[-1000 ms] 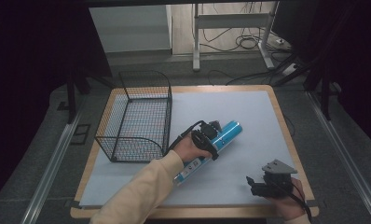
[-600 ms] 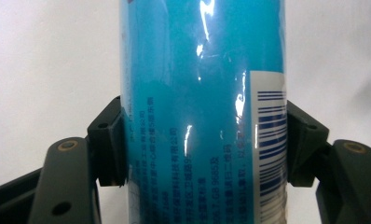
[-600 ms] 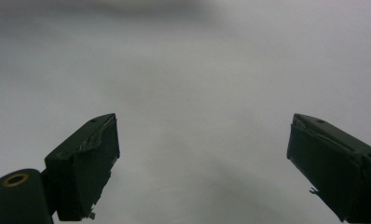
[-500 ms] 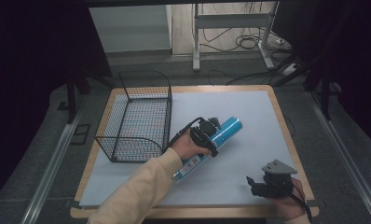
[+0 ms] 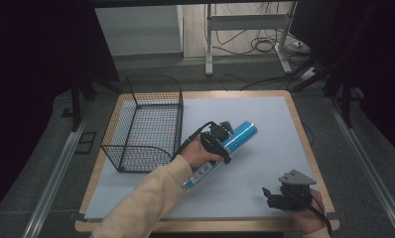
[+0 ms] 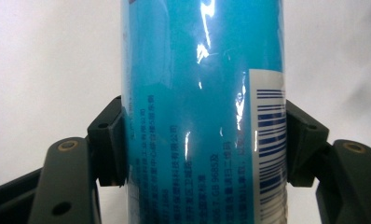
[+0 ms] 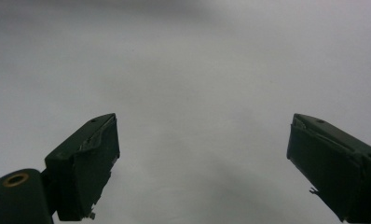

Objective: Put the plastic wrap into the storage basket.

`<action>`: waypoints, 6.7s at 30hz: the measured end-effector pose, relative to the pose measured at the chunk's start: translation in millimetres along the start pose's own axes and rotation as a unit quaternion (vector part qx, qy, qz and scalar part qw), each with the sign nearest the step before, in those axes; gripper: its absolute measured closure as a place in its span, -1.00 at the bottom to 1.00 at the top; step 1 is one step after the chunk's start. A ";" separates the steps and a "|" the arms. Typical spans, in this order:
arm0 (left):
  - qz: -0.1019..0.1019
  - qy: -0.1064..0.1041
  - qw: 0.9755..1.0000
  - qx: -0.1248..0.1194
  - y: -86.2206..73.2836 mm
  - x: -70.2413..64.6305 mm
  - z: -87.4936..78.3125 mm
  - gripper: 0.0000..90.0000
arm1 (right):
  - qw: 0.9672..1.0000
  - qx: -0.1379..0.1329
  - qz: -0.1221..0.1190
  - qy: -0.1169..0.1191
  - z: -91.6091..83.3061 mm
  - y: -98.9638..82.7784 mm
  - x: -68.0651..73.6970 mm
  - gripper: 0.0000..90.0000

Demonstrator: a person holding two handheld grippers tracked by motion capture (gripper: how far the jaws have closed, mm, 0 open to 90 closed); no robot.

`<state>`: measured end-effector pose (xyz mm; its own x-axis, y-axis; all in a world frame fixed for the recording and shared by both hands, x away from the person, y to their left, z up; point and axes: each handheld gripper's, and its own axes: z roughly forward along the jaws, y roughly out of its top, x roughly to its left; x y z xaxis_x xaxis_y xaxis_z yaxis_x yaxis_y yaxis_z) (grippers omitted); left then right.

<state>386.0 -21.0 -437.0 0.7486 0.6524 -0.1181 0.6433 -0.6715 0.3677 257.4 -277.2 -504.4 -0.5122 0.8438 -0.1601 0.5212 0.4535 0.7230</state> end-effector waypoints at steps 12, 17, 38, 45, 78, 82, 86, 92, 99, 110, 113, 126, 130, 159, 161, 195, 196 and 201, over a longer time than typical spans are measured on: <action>0.003 0.003 1.000 -0.007 1.6 0.4 -9.2 -0.30 | 1.000 -0.001 0.001 -0.001 -0.5 0.0 -0.7 -0.79; 0.001 0.006 1.000 -0.013 2.7 1.5 -14.3 -0.30 | 1.000 -0.002 0.001 -0.001 -0.5 0.0 -0.8 -0.79; -0.002 0.013 0.999 -0.034 9.0 4.8 -37.6 -0.30 | 1.000 -0.002 0.001 -0.003 -0.7 -0.1 -0.9 -0.79; 0.000 0.019 0.999 -0.042 11.7 7.2 -46.1 -0.30 | 1.000 -0.002 0.001 -0.003 -0.5 -0.1 -0.6 -0.79; -0.012 0.042 0.997 -0.069 27.6 25.7 -80.1 -0.30 | 1.000 -0.001 -0.001 -0.003 0.2 -0.2 -0.9 -0.79; -0.014 0.041 0.996 -0.074 26.2 28.2 -82.3 -0.30 | 1.000 -0.003 0.002 -0.003 -0.3 -0.1 -1.1 -0.79; -0.015 0.045 0.996 -0.075 26.3 30.7 -85.9 -0.30 | 1.000 -0.002 0.001 -0.003 -0.3 0.0 -1.1 -0.79; -0.026 0.049 0.994 -0.091 27.1 35.4 -93.9 -0.30 | 1.000 -0.003 0.002 -0.004 -0.5 0.1 -1.7 -0.79; -0.024 0.058 0.994 -0.090 27.3 42.7 -104.5 -0.30 | 1.000 -0.005 0.003 -0.005 -0.6 0.3 -1.7 -0.79; -0.031 0.066 0.992 -0.099 30.3 54.7 -114.1 -0.30 | 1.000 -0.002 0.001 -0.005 0.2 0.2 -1.5 -0.78; -0.029 0.067 0.993 -0.097 31.8 58.4 -113.6 -0.30 | 1.000 -0.002 0.000 -0.005 0.3 0.1 -1.3 -0.78; -0.040 0.077 0.992 -0.096 40.2 81.6 -115.5 -0.30 | 1.000 0.000 0.004 -0.007 0.5 -0.8 -3.9 -0.78; -0.048 0.082 0.991 -0.096 39.6 89.9 -114.1 -0.30 | 1.000 0.001 0.003 -0.008 1.1 -0.9 -4.0 -0.78; -0.091 0.120 0.985 -0.084 10.2 144.1 -111.2 -0.30 | 1.000 0.004 0.004 -0.007 2.5 -1.2 -4.3 -0.78; -0.095 0.122 0.985 -0.083 7.9 147.9 -109.9 -0.30 | 1.000 0.003 0.003 -0.008 2.4 -1.3 -4.5 -0.78; -0.139 0.149 0.978 -0.034 -27.7 201.5 -67.9 -0.30 | 1.000 0.005 0.002 -0.013 3.1 -1.6 -3.6 -0.78; -0.137 0.150 0.978 -0.034 -27.7 201.5 -67.0 -0.30 | 1.000 0.006 0.002 -0.013 3.2 -1.7 -3.6 -0.78; -0.134 0.159 0.978 -0.025 -26.8 202.4 -60.9 -0.30 | 1.000 0.007 0.002 -0.014 3.5 -1.8 -3.3 -0.78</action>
<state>510.5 150.5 -414.6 0.4619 0.8839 0.0734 0.7944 -0.4491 0.4090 260.5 -279.8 -507.5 -0.4912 0.8529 -0.1766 0.5328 0.4546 0.7138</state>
